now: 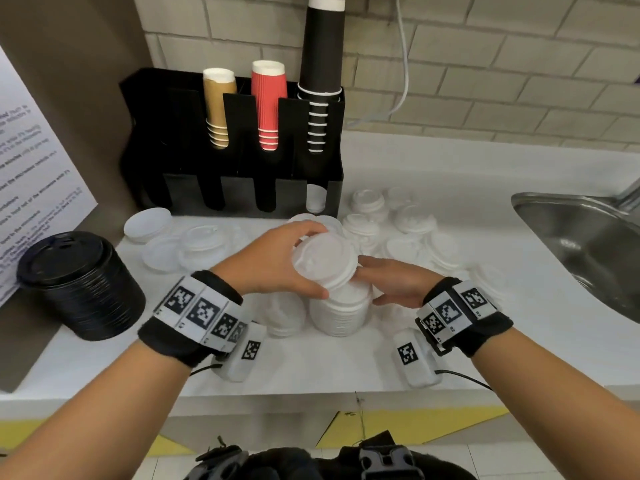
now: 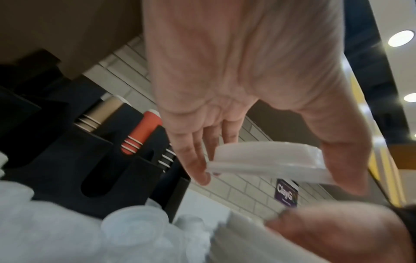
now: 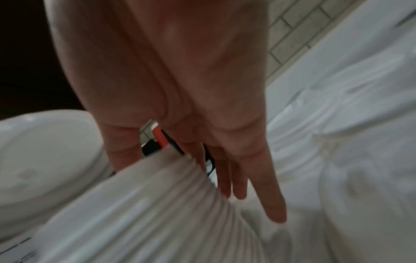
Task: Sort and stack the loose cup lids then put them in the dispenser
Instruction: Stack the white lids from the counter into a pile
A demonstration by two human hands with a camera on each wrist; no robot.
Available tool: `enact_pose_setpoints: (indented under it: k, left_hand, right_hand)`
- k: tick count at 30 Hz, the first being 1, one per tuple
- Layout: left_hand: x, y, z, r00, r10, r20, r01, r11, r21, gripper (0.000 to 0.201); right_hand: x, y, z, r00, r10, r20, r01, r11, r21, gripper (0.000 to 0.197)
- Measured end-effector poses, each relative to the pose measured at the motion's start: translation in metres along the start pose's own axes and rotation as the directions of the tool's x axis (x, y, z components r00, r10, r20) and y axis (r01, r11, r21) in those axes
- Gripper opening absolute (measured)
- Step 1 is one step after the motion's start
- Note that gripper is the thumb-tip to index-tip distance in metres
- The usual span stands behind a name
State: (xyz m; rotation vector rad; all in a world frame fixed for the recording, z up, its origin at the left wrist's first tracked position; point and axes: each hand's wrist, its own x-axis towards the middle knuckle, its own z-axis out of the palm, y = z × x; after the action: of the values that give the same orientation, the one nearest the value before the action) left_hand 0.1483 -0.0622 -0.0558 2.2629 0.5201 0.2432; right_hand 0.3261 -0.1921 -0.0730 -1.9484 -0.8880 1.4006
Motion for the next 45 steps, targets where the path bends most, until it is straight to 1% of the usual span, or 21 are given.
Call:
enact_pose_setpoints:
  k: [2,5,8,10,12,15,18,21,25,27,28,29,30,32,33,34,36,38,40,42,45]
  left_hand:
    - [0.003,0.000,0.012,1.000,0.005,0.008,-0.005,0.999,0.037,0.090]
    - [0.010,-0.001,0.027,0.999,-0.002,0.038,-0.001,0.998,0.064,0.098]
    - [0.017,-0.003,0.039,0.999,-0.015,0.046,0.011,0.997,0.071,0.097]
    - [0.020,-0.004,0.046,0.998,-0.028,0.059,0.024,0.997,0.070,0.094]
    - [0.022,-0.004,0.051,0.996,-0.040,0.079,0.033,0.996,0.085,0.095]
    - [0.024,-0.005,0.051,0.995,-0.043,0.094,0.035,0.996,0.082,0.098]
    - [0.021,-0.008,0.048,0.993,-0.058,0.100,0.055,0.998,0.033,0.102]
    - [0.016,-0.008,0.050,0.993,-0.075,0.087,0.074,0.997,0.009,0.106]
    - [0.013,-0.007,0.059,0.993,-0.066,0.102,0.067,0.998,-0.004,0.108]
    - [0.013,-0.006,0.063,0.992,-0.051,0.114,0.050,0.999,0.010,0.109]
    - [0.014,-0.006,0.063,0.992,-0.045,0.117,0.043,0.999,0.024,0.108]
    - [0.016,-0.006,0.063,0.992,-0.043,0.120,0.038,0.998,0.042,0.108]
    - [0.018,-0.006,0.063,0.991,-0.043,0.123,0.035,0.997,0.064,0.107]
    - [0.022,-0.006,0.062,0.991,-0.044,0.125,0.032,0.995,0.099,0.105]
    - [0.024,-0.006,0.063,0.992,-0.044,0.121,0.031,0.994,0.107,0.103]
    - [0.025,-0.006,0.063,0.992,-0.042,0.116,0.029,0.994,0.109,0.100]
    - [0.028,-0.006,0.065,0.994,-0.030,0.104,0.019,0.994,0.108,0.092]
    - [0.030,-0.006,0.066,0.995,-0.017,0.096,0.007,0.995,0.103,0.086]
    - [0.032,-0.006,0.066,0.995,-0.011,0.103,0.001,0.995,0.095,0.090]
    - [0.032,-0.006,0.066,0.994,-0.012,0.112,0.003,0.997,0.082,0.099]
    - [0.032,-0.005,0.066,0.993,-0.022,0.119,0.015,0.998,0.060,0.104]
  right_hand:
    - [-0.006,0.000,-0.006,0.998,-0.024,-0.064,0.024,1.000,-0.012,0.052]
    - [-0.014,0.002,-0.017,0.977,-0.066,-0.200,0.071,0.997,0.018,0.044]
    - [-0.021,0.007,-0.021,0.955,-0.100,-0.280,0.115,0.993,0.039,0.035]
    - [-0.026,0.012,-0.019,0.950,-0.129,-0.285,0.146,0.989,0.039,0.031]
    - [-0.029,0.016,-0.015,0.950,-0.167,-0.263,0.180,0.983,0.025,0.029]
    - [-0.033,0.019,-0.006,0.947,-0.203,-0.249,0.210,0.978,0.002,0.031]
    - [-0.034,0.020,0.002,0.932,-0.251,-0.262,0.254,0.967,-0.022,0.031]
    - [-0.036,0.020,0.006,0.912,-0.316,-0.263,0.301,0.949,-0.094,0.029]
    - [-0.039,0.026,0.001,0.889,-0.372,-0.266,0.314,0.920,-0.236,0.028]
    - [-0.042,0.031,-0.008,0.853,-0.407,-0.327,0.285,0.888,-0.359,0.019]
    - [-0.044,0.034,-0.013,0.830,-0.424,-0.362,0.238,0.857,-0.458,0.015]
    - [-0.045,0.038,-0.019,0.826,-0.424,-0.371,0.164,0.810,-0.563,0.015]
    - [-0.046,0.042,-0.022,0.851,-0.387,-0.355,0.070,0.753,-0.654,0.021]
    - [-0.047,0.050,-0.023,0.922,-0.224,-0.316,-0.106,0.638,-0.763,0.045]
    - [-0.046,0.054,-0.022,0.940,-0.153,-0.306,-0.156,0.602,-0.783,0.058]
    - [-0.045,0.056,-0.019,0.947,-0.113,-0.301,-0.182,0.585,-0.790,0.069]
    - [-0.042,0.060,-0.013,0.950,-0.099,-0.296,-0.190,0.569,-0.800,0.080]
    - [-0.039,0.062,-0.011,0.949,-0.113,-0.295,-0.182,0.568,-0.803,0.081]
    - [-0.037,0.063,-0.010,0.949,-0.120,-0.291,-0.171,0.581,-0.796,0.080]
    - [-0.036,0.064,-0.010,0.954,-0.115,-0.278,-0.157,0.599,-0.786,0.078]
    - [-0.038,0.064,-0.014,0.958,-0.121,-0.259,-0.124,0.639,-0.759,0.070]
